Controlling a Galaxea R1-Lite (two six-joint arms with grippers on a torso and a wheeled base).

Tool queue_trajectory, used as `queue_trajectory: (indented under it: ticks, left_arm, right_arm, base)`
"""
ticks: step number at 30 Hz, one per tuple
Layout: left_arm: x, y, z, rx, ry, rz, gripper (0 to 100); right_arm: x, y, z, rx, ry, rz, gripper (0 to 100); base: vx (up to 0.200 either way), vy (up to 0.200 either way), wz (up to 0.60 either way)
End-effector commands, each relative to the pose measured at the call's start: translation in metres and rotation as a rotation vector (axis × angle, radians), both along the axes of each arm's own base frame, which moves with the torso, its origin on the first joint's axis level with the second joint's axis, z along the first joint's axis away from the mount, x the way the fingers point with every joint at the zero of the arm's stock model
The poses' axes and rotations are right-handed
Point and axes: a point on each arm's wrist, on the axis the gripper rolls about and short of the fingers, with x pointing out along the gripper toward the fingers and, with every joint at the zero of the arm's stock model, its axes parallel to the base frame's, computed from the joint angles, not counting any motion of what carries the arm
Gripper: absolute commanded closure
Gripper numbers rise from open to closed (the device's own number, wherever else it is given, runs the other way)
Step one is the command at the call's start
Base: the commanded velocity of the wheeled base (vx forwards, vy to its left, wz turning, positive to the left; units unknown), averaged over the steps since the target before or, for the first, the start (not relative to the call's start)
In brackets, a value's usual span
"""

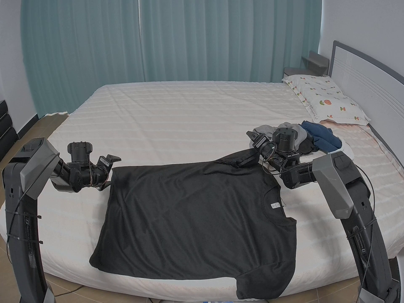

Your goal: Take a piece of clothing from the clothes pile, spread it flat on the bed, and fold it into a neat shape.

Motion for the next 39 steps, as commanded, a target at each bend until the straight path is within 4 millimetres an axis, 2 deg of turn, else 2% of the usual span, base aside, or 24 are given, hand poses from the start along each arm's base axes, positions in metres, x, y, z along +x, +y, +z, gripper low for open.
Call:
queue_trajectory:
  ticks: [1, 5, 8, 14, 16, 20, 27, 32, 39]
  left_arm:
    - [0.0, 0.0, 0.0, 0.0, -0.001, 0.0, 0]
    - [0.0, 0.0, -0.001, 0.0, 0.001, 0.002, 0]
    - [0.001, 0.0, 0.0, 0.0, -0.002, 0.002, 0]
    - [0.001, 0.0, 0.001, 0.001, -0.005, 0.001, 0]
    - [0.004, 0.001, 0.004, 0.004, -0.02, 0.003, 0]
    - [0.013, 0.002, 0.005, 0.009, -0.044, 0.01, 0]
    - [0.024, 0.004, 0.004, 0.038, -0.069, 0.055, 0]
    - [0.033, 0.007, -0.002, 0.071, -0.079, 0.109, 0]
    - [0.035, 0.005, -0.006, 0.077, -0.076, 0.112, 0]
  right_arm:
    - [0.003, -0.01, -0.027, -0.051, 0.045, -0.02, 0]
    - [0.002, -0.009, -0.044, -0.083, 0.089, -0.037, 0]
    - [0.001, -0.007, -0.047, -0.096, 0.123, -0.037, 0]
    - [0.001, -0.01, -0.026, -0.094, 0.11, -0.054, 0]
    - [-0.007, -0.014, -0.016, -0.105, 0.147, -0.053, 0]
    - [-0.021, -0.023, -0.014, -0.128, 0.209, -0.039, 0]
    - [-0.035, -0.039, -0.03, -0.19, 0.283, 0.015, 0]
    - [-0.035, -0.039, -0.038, -0.204, 0.297, 0.02, 0]
    - [-0.033, -0.038, -0.046, -0.207, 0.299, 0.02, 0]
  base:
    - [0.0, 0.0, 0.0]
    - [0.0, 0.0, 0.0]
    - [0.0, 0.0, 0.0]
    - [0.0, 0.0, 0.0]
    - [0.0, 0.0, 0.0]
    - [0.0, 0.0, 0.0]
    - [0.0, 0.0, 0.0]
    - [0.0, 0.0, 0.0]
    - [0.0, 0.0, 0.0]
